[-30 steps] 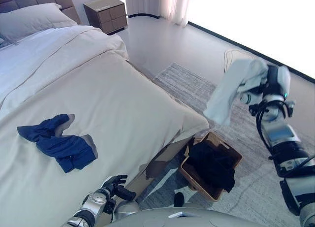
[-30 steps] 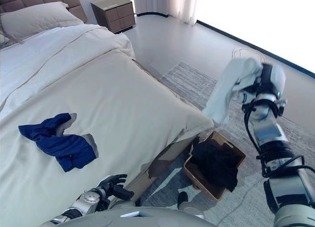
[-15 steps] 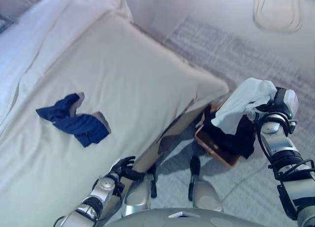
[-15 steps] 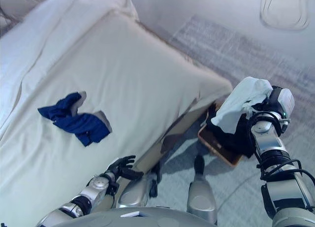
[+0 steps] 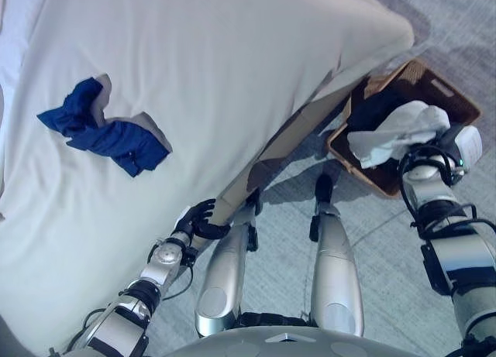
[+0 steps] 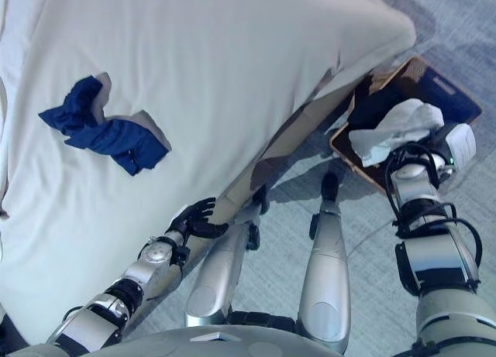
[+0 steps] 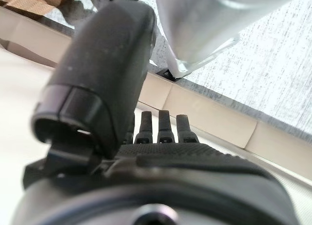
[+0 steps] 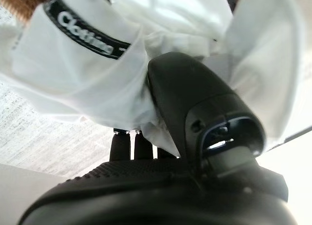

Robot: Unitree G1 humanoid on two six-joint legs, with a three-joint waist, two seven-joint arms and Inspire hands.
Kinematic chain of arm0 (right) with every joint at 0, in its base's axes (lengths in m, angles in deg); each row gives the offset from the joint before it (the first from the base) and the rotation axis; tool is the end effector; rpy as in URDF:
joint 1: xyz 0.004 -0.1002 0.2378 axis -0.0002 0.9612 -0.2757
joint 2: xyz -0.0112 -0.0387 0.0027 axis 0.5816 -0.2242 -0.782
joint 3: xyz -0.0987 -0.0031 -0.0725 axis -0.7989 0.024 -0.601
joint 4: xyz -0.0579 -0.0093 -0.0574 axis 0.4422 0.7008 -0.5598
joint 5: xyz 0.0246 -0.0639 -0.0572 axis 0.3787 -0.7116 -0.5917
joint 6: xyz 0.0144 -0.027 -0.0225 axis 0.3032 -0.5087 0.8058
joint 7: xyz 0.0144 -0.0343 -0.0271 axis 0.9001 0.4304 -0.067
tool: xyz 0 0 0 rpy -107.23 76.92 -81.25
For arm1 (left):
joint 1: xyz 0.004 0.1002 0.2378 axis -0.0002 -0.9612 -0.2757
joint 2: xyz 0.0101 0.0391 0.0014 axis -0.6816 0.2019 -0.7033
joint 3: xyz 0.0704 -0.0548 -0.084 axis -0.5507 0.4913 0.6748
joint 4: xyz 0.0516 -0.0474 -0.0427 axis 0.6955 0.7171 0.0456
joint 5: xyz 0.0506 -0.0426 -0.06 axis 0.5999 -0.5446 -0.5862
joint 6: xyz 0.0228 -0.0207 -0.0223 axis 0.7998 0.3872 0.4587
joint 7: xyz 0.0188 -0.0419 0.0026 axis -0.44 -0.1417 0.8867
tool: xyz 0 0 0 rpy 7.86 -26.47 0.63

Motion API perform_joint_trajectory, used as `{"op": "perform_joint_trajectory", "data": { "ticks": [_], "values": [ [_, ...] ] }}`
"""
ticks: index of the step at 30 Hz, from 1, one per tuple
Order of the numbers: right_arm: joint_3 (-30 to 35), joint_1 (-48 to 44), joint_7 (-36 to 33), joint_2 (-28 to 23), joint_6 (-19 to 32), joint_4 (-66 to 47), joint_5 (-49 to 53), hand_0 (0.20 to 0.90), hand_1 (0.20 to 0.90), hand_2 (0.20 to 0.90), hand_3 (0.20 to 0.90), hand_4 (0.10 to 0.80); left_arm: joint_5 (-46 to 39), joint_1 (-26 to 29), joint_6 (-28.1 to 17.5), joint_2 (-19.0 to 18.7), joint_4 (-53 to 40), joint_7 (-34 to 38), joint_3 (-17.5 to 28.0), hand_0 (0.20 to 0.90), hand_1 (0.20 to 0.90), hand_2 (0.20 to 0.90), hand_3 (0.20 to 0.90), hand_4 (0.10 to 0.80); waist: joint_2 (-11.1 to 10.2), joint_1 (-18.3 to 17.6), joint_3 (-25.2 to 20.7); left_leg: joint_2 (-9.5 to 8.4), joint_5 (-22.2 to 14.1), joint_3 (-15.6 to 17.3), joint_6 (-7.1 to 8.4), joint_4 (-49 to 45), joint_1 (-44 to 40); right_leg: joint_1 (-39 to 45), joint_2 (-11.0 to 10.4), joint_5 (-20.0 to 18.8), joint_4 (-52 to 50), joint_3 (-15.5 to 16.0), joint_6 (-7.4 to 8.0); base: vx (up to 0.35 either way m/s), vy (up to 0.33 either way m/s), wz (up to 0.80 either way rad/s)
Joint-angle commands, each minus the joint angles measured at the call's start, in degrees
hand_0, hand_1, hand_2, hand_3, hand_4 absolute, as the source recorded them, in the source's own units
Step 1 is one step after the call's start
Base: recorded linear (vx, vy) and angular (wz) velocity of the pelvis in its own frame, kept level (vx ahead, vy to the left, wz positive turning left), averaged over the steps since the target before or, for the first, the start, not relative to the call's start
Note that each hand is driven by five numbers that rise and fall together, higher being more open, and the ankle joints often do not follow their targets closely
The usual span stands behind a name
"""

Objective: Pick up the clothes from the bed and place them into the basket

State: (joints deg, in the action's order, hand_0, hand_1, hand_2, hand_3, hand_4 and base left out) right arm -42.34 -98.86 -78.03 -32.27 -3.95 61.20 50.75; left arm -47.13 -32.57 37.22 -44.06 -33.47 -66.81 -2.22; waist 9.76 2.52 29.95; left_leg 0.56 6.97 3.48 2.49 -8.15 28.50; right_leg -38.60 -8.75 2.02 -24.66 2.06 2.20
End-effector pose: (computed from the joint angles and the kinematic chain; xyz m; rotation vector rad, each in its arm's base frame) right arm 0.3079 -0.3140 0.0919 -0.7015 0.2673 -0.9132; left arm 0.2032 0.2014 -0.0588 0.2580 0.5507 -0.1455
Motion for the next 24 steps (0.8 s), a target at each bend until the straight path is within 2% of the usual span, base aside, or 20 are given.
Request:
{"op": "perform_joint_trajectory", "data": {
  "ticks": [1, 7, 10, 15, 16, 19, 20, 21, 22, 24],
  "values": [
    [-2.12, -3.38, -4.69, -8.46, 0.76, -0.72, -2.8, 0.9, 0.9, 0.9, 0.9, 0.8, -1.28, -2.53, -0.19, -2.11, -1.82, 0.97, -1.01, 0.9, 0.9, 0.9, 0.9, 0.8, 2.95, -0.11, -0.16, -3.25, -4.08, -4.51, -2.24, -8.61, 6.84, -0.92, 2.94, 2.81, -3.5, 3.25, -2.09, -0.065, -0.032, 0.16],
    [-3.44, -6.23, -4.04, -9.8, 1.06, -3.26, -4.2, 0.9, 0.9, 0.9, 0.9, 0.8, -1.02, -2.33, 0.7, -3.1, -3.1, 1.28, -1.1, 0.9, 0.9, 0.9, 0.9, 0.8, 2.25, 0.11, -0.16, -3.5, -5.19, -4.43, -2.78, -11.15, 10.01, -3.71, 3.07, 1.8, -3.77, 2.87, -1.75, -0.042, -0.017, 0.09],
    [-3.16, -5.63, 2.27, -10.02, 0.47, -6.97, 2.1, 0.9, 0.9, 0.9, 0.9, 0.8, -1.32, -2.23, 1.2, -4.05, -4.08, 1.21, -0.5, 0.9, 0.9, 0.9, 0.9, 0.8, 0.85, -0.37, -0.16, -3.2, -4.85, -4.02, -2.85, -9.4, 9.49, -3.15, 3.97, 0.09, -0.91, 2.38, -1.32, -0.023, 0.013, 0.03],
    [-1.19, -1.53, 8.62, -10.9, 0.13, -11.5, 5.31, 0.9, 0.9, 0.9, 0.9, 0.8, -1.69, -2.72, 1.39, -4.93, -3.73, 1.01, 1.15, 0.9, 0.9, 0.9, 0.9, 0.8, -1.85, -1.34, -0.16, -2.35, -4.83, -3.37, -2.49, -7.0, 6.25, 0.05, 4.64, -1.46, 2.89, 2.1, -0.9, 0.025, 0.044, -0.05],
    [0.66, 1.54, 7.43, -11.92, 0.24, -17.13, 6.43, 0.9, 0.9, 0.9, 0.9, 0.8, -1.64, -3.66, 1.72, -5.36, -3.98, 1.4, 2.39, 0.9, 0.9, 0.9, 0.9, 0.8, -3.43, -1.75, -0.16, -1.85, -5.06, -3.03, -2.31, -6.35, 4.5, 1.93, 4.66, -2.0, 4.17, 2.36, -0.61, 0.051, 0.043, -0.06],
    [5.84, 7.42, 4.71, -12.36, 3.22, -26.52, 5.03, 0.9, 0.9, 0.9, 0.9, 0.8, -1.43, -5.39, 1.7, -5.53, -3.51, 1.58, 4.25, 0.9, 0.9, 0.9, 0.9, 0.8, -5.31, -2.42, -0.16, -1.33, -5.4, -2.86, -2.11, -5.15, 1.14, 5.39, 5.0, -2.31, 5.92, 2.47, -0.32, 0.08, 0.064, -0.19],
    [9.59, 11.9, 2.89, -11.06, 6.85, -33.51, 3.0, 0.9, 0.9, 0.9, 0.9, 0.8, -1.05, -6.31, 1.77, -5.15, -2.94, 1.69, 5.5, 0.9, 0.9, 0.9, 0.9, 0.8, -6.35, -2.77, -0.16, -1.01, -5.54, -2.86, -1.9, -4.03, -1.68, 8.28, 5.22, -2.33, 7.25, 2.44, -0.09, 0.116, 0.108, -0.15],
    [11.42, 14.3, 2.63, -10.07, 6.51, -39.08, 1.36, 0.9, 0.9, 0.9, 0.9, 0.8, -0.9, -6.52, 1.82, -4.85, -2.18, 1.63, 6.29, 0.9, 0.9, 0.9, 0.9, 0.8, -6.91, -3.05, -0.16, -0.87, -5.59, -2.8, -1.8, -3.17, -3.5, 10.02, 5.32, -2.23, 7.94, 2.49, 0.1, 0.132, 0.13, -0.06],
    [13.51, 17.66, 3.6, -8.23, 5.92, -47.76, -1.33, 0.9, 0.9, 0.9, 0.9, 0.8, -0.23, -6.43, 2.05, -4.29, -0.57, 1.41, 7.63, 0.9, 0.9, 0.9, 0.9, 0.8, -7.96, -3.48, -0.16, -0.7, -5.69, -2.71, -1.58, -1.79, -6.73, 13.3, 5.21, -2.31, 9.46, 2.54, 0.54, 0.112, 0.119, 0.0],
    [14.53, 21.6, 8.11, -6.13, 7.04, -57.06, -2.84, 0.9, 0.9, 0.9, 0.9, 0.8, 1.17, -6.61, 3.28, -3.51, 1.11, 0.83, 9.52, 0.9, 0.9, 0.9, 0.9, 0.8, -9.38, -3.43, -1.25, -0.99, -6.0, -2.8, -1.45, -0.07, -11.09, 18.16, 4.44, -2.95, 12.69, 2.94, 1.2, 0.136, 0.1, 0.03]
  ]
}}
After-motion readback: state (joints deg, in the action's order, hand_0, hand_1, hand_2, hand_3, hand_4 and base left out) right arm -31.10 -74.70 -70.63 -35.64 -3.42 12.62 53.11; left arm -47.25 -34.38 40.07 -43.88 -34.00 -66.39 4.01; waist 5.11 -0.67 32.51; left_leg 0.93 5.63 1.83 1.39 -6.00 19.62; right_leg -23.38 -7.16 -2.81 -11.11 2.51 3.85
